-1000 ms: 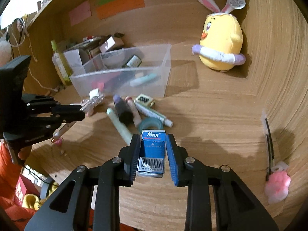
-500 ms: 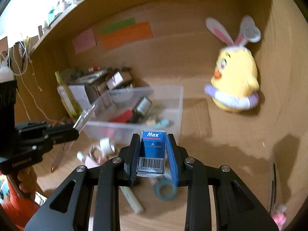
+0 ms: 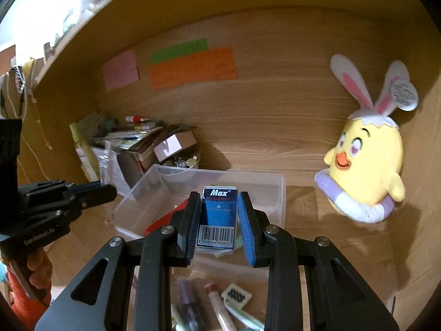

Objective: Organize objects
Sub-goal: 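Drop the pen into the clear box while the right tool drops the Max box in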

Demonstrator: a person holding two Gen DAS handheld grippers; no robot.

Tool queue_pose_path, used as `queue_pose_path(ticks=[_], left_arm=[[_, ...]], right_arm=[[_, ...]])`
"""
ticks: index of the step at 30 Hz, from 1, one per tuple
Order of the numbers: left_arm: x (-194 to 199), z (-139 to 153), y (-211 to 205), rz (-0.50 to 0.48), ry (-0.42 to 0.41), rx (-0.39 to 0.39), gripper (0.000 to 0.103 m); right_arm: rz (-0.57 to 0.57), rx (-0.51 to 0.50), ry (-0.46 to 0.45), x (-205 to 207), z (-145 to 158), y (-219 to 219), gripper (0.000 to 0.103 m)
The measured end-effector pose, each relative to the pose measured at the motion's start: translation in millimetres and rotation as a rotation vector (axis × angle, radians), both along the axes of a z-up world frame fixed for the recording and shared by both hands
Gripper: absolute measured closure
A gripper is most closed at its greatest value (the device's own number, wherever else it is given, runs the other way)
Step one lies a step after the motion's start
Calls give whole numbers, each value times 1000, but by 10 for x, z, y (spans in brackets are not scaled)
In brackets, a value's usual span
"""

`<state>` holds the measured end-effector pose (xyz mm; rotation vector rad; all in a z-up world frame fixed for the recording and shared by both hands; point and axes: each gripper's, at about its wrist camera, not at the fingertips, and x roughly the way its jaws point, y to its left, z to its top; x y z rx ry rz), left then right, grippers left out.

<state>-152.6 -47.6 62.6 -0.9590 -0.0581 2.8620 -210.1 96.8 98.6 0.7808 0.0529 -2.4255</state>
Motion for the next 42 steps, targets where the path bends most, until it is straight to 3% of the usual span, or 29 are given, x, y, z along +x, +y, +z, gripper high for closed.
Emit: queue_pose_path(ticks=[10, 21, 29, 31, 37, 39, 42], left_arm=[[-532, -306, -190, 62, -103, 17, 93], [-805, -662, -258, 18, -233, 78, 93], [-668, -494, -251, 31, -181, 60, 91], [-581, -404, -219, 38, -148, 35, 85], [-155, -139, -34, 45, -25, -42, 55], [13, -69, 12, 40, 9, -40, 43], [271, 22, 59, 34, 60, -25, 30]], right_arm=[[35, 102, -131, -466, -479, -374, 78], [84, 193, -232, -600, -873, -560, 78], [73, 203, -229, -555, -797, -525, 74], [68, 195, -213, -519, -716, -495, 70], [41, 157, -106, -221, -369, -299, 55], [39, 150, -83, -100, -284, -238, 50], [44, 159, -37, 106, -193, -168, 50]])
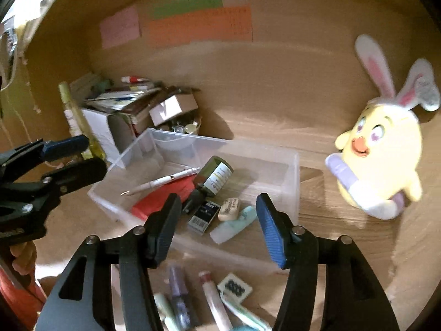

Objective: Organize objects
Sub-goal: 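Drop the pen into the clear box while the right tool drops the Max box in, then grasp the pink charm with the left tool while the right tool grasps the white-green tube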

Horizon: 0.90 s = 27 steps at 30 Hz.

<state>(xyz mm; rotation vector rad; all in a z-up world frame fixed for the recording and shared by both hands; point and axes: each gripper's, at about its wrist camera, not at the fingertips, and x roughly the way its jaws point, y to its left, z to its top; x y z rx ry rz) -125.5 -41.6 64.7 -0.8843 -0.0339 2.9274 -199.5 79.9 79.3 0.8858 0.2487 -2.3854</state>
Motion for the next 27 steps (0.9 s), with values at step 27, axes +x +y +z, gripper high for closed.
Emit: queue_pose_path(ticks=[27], left_arm=[[1253, -1040, -1, 143, -195, -19, 2]], right_arm=[[76, 71, -128, 945, -839, 401, 36]])
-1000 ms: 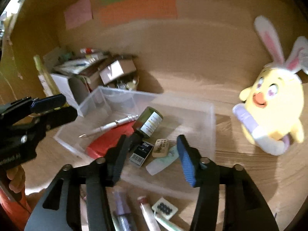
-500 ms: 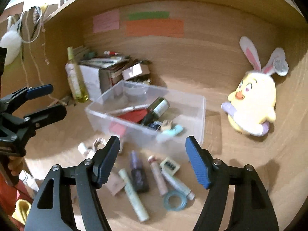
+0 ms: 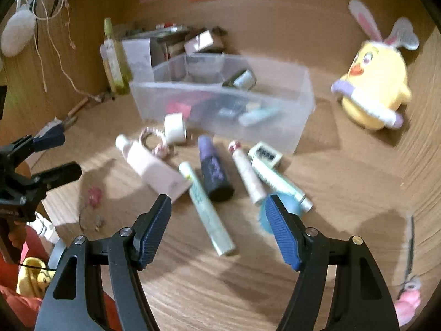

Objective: Organize objects
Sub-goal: 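Grasp the pink charm with the left tool while the right tool grasps the white-green tube, then release the pink charm into the clear box while the right tool releases the tube there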

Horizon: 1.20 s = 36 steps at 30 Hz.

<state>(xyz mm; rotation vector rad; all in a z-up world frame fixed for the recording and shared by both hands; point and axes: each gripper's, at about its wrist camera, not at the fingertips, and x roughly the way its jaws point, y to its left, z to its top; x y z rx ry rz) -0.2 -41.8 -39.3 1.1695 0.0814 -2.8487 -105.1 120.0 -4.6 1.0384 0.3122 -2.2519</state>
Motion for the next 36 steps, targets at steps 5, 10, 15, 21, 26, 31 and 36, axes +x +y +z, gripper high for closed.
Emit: queue_pose_path(ticks=[5, 10, 15, 21, 26, 31, 36], left_arm=[[61, -210, 30, -19, -66, 25, 28], [96, -320, 74, -39, -80, 19, 38], [133, -327, 164, -74, -49, -15, 61], [122, -316, 168, -89, -36, -8, 75], [74, -267, 95, -75, -32, 21, 75], [18, -75, -7, -48, 20, 42, 75], [-92, 161, -92, -26, 87, 60, 75]], right_arm=[[22, 0, -51, -31, -139, -54, 45], [33, 11, -67, -102, -189, -128, 64], [34, 7, -68, -109, -193, -133, 85], [20, -11, -71, -19, -183, -39, 89], [5, -44, -53, 92, -92, 68, 89], [-2, -88, -6, 170, 123, 149, 89], [-19, -132, 45, 152, 347, 184, 89]])
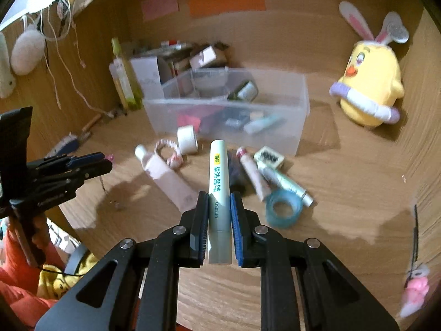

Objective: Organize objects
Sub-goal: 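Release the pink charm into the clear box while the right tool releases the tube there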

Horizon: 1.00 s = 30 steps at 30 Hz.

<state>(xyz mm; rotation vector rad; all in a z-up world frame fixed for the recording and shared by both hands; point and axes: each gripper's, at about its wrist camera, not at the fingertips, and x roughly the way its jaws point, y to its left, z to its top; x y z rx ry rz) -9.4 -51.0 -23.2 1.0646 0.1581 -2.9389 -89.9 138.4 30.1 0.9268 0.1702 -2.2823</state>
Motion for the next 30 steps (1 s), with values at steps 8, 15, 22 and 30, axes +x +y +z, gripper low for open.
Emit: queue_pose_path(ticks=[8, 15, 22, 30], left_arm=[[-307, 360, -154, 27, 93, 63, 75], [-618, 672, -240, 34, 156, 75, 75], [-975, 885, -290, 52, 189, 73, 75], [-1433, 847, -278, 56, 149, 69, 75]], right_arm=[[-46, -74, 49, -239, 254, -27, 89], [-81, -96, 71, -591, 407, -63, 89], [-112, -92, 88, -971, 538, -169, 89], [-123, -55, 69, -1306, 499, -391, 89]])
